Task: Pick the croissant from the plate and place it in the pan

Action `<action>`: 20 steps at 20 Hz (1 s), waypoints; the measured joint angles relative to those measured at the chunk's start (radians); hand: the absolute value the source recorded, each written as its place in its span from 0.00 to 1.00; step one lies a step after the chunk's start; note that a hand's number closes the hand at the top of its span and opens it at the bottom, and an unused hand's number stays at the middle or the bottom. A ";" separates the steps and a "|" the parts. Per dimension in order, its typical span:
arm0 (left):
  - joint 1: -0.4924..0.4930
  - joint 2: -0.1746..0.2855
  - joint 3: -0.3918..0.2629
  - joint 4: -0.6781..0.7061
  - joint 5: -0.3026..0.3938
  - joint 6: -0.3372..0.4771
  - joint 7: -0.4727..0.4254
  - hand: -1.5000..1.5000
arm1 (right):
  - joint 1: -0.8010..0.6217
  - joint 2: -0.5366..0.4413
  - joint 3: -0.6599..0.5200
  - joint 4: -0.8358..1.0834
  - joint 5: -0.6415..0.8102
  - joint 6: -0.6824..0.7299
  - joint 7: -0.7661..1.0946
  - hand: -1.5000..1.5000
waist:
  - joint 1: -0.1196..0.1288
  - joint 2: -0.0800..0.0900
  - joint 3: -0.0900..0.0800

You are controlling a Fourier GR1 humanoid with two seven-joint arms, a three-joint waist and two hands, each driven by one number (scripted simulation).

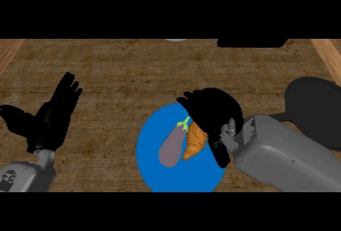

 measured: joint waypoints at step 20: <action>0.013 -0.028 0.052 -0.020 -0.038 -0.043 0.031 0.50 | 0.017 0.221 0.055 0.175 0.239 0.034 0.058 0.00 | 0.000 0.001 0.001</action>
